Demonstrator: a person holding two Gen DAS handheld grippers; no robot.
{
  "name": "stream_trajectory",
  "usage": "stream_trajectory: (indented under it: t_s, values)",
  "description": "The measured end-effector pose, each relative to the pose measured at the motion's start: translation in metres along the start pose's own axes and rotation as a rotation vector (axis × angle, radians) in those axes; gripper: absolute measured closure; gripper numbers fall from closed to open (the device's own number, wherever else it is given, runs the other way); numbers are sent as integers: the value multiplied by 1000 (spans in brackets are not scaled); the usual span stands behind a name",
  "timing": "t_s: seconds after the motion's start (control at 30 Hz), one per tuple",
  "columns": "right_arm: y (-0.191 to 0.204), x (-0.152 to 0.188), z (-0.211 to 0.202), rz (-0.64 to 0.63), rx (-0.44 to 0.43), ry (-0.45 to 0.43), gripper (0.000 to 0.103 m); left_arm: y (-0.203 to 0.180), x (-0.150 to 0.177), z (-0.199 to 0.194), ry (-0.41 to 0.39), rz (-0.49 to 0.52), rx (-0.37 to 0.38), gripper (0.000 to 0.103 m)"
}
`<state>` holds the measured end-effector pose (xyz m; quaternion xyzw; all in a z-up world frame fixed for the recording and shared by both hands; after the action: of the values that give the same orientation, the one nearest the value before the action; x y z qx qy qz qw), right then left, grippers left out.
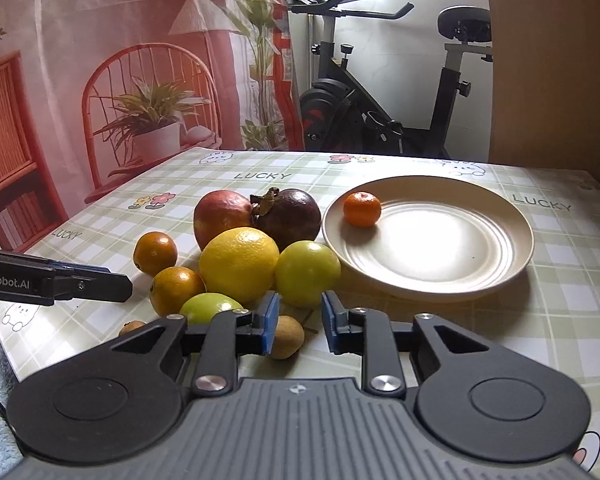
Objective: Organize fruits
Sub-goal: 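Withdraw the left tool from the plate back to the fruit pile, then grasp the brown kiwi with the left tool while the right tool grasps a small tan fruit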
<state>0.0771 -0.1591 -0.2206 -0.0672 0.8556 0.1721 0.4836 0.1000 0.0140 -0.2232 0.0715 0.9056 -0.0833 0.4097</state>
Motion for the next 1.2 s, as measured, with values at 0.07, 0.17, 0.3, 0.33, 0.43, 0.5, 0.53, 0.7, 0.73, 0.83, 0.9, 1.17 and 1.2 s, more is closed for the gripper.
stream_trajectory:
  t_s: [0.07, 0.17, 0.3, 0.33, 0.43, 0.5, 0.53, 0.7, 0.73, 0.83, 0.9, 1.17, 1.2]
  values:
    - [2, 2, 2, -7, -13, 4, 77, -3, 4, -2, -3, 14, 7, 64]
    - [2, 7, 7, -5, -24, 23, 77, -10, 12, 0, 14, 43, 14, 64]
    - [4, 11, 13, -17, -31, 40, 76, -21, 18, 4, 29, 89, 25, 64]
    - [4, 12, 14, -23, -32, 46, 76, -21, 19, 6, 36, 92, 24, 64]
    - [4, 13, 17, -24, -34, 56, 76, -20, 23, 10, 56, 88, 19, 64]
    - [4, 14, 17, -28, -34, 58, 76, -20, 24, 12, 58, 87, 13, 64]
    - [5, 14, 18, -30, -33, 61, 75, -20, 24, 13, 59, 90, 10, 64]
    - [4, 15, 20, -30, -24, 70, 75, -27, 27, 22, 72, 108, 2, 64]
    - [4, 14, 20, -30, -25, 71, 75, -28, 28, 22, 67, 116, 0, 64]
    - [3, 15, 21, -22, -26, 74, 75, -28, 29, 21, 63, 119, -5, 69]
    - [1, 14, 22, -14, -27, 74, 75, -28, 29, 21, 59, 125, -14, 73]
    - [-4, 14, 25, 7, -19, 83, 75, -26, 29, 20, 51, 105, -20, 73]
    - [-4, 14, 25, 7, -18, 83, 75, -26, 29, 20, 50, 103, -21, 73]
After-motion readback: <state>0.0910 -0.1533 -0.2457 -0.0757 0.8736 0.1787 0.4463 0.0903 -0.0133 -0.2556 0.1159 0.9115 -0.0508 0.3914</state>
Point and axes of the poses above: each gripper's, at about its wrist camera, not at the fingertips, and z roughly the way its jaws point, y to its left, x to its underside, the point moved 7 cm from there along z, roughly the way its jaws point, and after that the axes turned 11 degrees about -x, right-handed, at the moved point
